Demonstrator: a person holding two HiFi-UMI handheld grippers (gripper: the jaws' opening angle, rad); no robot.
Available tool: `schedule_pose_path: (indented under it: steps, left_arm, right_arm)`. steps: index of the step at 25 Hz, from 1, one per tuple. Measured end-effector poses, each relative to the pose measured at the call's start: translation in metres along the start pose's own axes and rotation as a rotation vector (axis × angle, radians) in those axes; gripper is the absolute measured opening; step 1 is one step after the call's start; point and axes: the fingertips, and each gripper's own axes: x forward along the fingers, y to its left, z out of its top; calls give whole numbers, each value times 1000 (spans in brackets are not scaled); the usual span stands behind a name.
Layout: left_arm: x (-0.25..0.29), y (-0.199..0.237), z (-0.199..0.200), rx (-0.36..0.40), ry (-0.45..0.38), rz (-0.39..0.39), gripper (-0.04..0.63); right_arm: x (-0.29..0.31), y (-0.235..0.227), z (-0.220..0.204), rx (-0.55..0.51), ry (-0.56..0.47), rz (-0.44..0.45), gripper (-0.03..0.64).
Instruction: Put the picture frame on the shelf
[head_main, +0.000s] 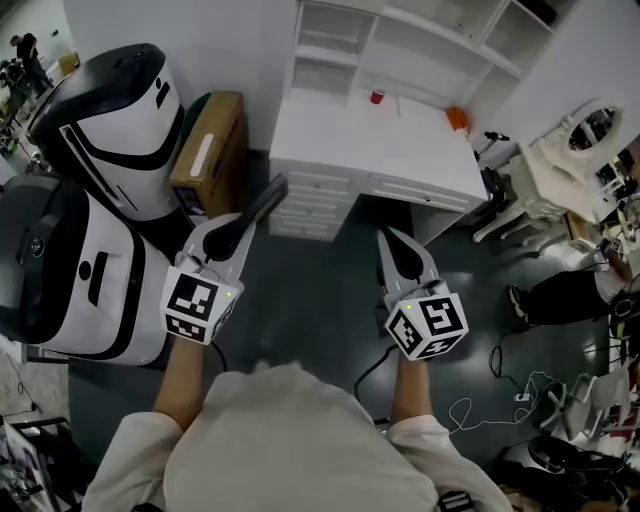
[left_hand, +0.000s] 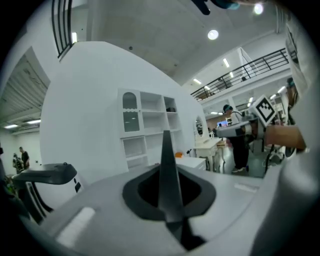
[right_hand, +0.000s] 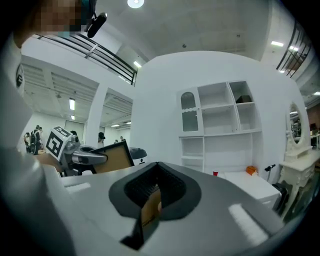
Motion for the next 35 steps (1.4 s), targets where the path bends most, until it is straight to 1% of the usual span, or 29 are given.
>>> schedule_pose_path:
  steps: [4,9,14,18,21,28,35]
  left_arm:
    - [2,0,-4,10,9,5,15]
    - [3,-2,-6,12,19,12,15]
    - [11,-7,-5,16,31,13,15]
    - [16,-13,-6,14,39,25,15]
    - [19,-20,-7,9,40,36,15]
    - [30,-29,-9,3,46,47,15]
    - [63,-12,-6,-2,15,49,15]
  right_arm:
    - [-2,-4,-3,5,-2,-7,6]
    - [-4,-5,-7,-5,3,5,6]
    - [-4,-11,-7,-21,-2,28,5]
    - [-4,-13,-6,-68,-4,57,5]
    - [-7,-20,-7,-68,-9,70,5]
    - [-10,-44,-7,-40,-5,39,6]
    - [18,-65,-7,-34,-20,33,6]
